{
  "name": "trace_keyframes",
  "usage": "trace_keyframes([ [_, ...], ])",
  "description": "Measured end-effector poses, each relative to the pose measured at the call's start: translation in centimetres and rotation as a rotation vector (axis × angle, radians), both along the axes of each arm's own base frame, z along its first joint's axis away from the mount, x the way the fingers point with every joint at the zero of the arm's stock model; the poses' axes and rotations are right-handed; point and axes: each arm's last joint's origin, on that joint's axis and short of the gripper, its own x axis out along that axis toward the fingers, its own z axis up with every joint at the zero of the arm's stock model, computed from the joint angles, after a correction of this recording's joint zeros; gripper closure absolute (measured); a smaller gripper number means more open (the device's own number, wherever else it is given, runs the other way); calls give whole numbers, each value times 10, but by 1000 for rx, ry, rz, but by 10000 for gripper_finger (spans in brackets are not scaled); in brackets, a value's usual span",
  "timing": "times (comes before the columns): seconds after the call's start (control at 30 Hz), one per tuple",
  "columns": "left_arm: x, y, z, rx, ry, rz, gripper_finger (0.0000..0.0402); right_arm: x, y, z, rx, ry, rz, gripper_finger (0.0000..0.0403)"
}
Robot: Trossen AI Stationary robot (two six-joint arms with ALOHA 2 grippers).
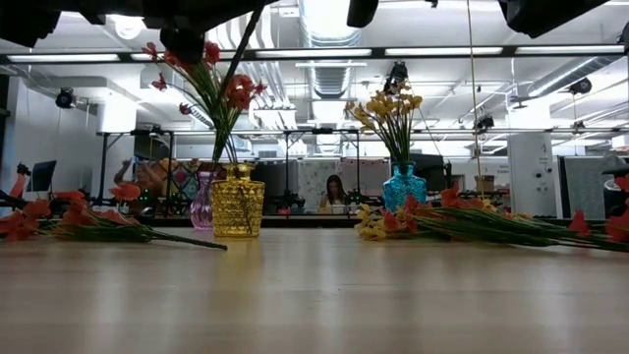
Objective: Sort flowers into vase by color
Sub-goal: Put left red flower into the yellow vase
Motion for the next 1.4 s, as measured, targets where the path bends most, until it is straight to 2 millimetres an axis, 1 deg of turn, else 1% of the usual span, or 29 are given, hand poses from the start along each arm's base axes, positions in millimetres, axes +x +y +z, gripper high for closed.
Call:
trace_keyframes([
  [0.13, 0, 0, -1, -11, 6, 6, 364, 0, 0, -1, 2, 4, -3, 381],
  [0.3, 0, 0, -6, -37, 44, 8, 301, 0, 0, -1, 2, 6, -6, 381],
  [0.47, -5, -6, -17, -7, 149, -10, 234, 0, -2, -1, 1, 34, -45, 381],
  [0.6, -15, -13, -25, -24, 245, -27, 203, -1, -8, -1, -19, 100, -128, 381],
  [0.7, -24, -17, -29, -69, 315, -40, 196, -1, -19, 4, -19, 133, -183, 381],
  [0.8, -33, -19, -33, -121, 387, -30, 197, 1, -30, 11, -28, 167, -224, 381],
  [0.97, -51, -16, -37, -208, 501, 19, 205, 12, -54, 28, -61, 202, -274, 381],
  [1.07, -58, -14, -41, -242, 552, 63, 211, 19, -67, 40, -85, 184, -245, 381],
  [1.23, -63, -12, -45, -293, 583, 108, 218, 29, -90, 63, -103, 121, -189, 381],
  [1.33, -66, -16, -45, -301, 580, 94, 223, 33, -107, 71, -103, 93, -147, 381],
  [1.4, -68, -18, -45, -296, 576, 89, 225, 33, -117, 72, -92, 83, -128, 381],
])
